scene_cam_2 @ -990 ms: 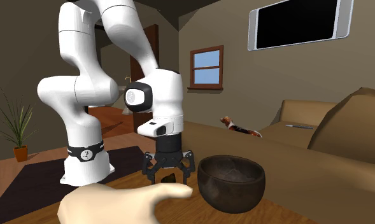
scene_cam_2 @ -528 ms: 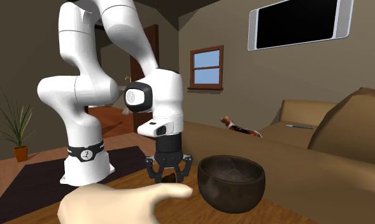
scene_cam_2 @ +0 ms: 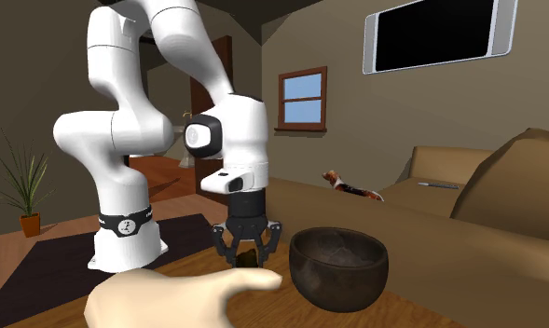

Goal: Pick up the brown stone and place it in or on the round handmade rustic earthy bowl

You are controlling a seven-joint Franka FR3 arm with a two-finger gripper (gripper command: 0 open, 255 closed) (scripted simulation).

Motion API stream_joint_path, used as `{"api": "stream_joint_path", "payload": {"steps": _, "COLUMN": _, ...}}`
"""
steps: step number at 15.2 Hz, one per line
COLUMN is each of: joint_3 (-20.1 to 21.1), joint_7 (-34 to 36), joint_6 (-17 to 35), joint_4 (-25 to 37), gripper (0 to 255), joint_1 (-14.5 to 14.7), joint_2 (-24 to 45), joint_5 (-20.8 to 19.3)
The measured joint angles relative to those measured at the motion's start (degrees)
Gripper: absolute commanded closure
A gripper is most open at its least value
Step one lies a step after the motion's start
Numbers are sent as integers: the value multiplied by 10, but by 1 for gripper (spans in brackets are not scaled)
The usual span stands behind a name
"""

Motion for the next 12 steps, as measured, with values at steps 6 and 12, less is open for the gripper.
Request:
{"api": "stream_joint_path", "payload": {"steps": 6, "joint_3": -50, "joint_7": -61, "joint_6": -72, "joint_4": 7, "gripper": 255, "joint_1": 64, "joint_2": -73, "joint_5": 82}}
{"api": "stream_joint_path", "payload": {"steps": 12, "joint_3": -89, "joint_7": -89, "joint_6": -148, "joint_4": 19, "gripper": 255, "joint_1": 101, "joint_2": -140, "joint_5": 115}}
